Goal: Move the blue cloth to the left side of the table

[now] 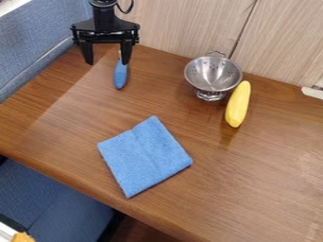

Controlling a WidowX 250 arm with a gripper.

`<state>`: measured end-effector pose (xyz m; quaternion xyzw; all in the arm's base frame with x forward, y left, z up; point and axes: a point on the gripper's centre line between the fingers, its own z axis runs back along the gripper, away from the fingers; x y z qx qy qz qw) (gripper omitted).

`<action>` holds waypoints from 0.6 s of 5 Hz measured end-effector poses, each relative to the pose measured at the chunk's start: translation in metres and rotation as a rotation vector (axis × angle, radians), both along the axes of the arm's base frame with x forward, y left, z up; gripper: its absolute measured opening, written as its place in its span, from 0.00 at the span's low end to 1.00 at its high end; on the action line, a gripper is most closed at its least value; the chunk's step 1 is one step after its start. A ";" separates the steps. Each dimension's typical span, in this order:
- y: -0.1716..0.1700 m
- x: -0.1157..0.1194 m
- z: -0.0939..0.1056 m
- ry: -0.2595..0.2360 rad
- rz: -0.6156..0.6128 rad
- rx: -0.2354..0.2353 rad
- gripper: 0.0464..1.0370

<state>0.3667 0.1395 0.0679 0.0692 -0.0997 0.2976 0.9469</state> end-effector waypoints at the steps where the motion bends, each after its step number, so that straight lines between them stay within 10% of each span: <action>1: -0.001 -0.002 -0.013 0.032 0.002 -0.015 0.96; 3: -0.027 -0.009 -0.008 0.052 -0.043 -0.038 0.96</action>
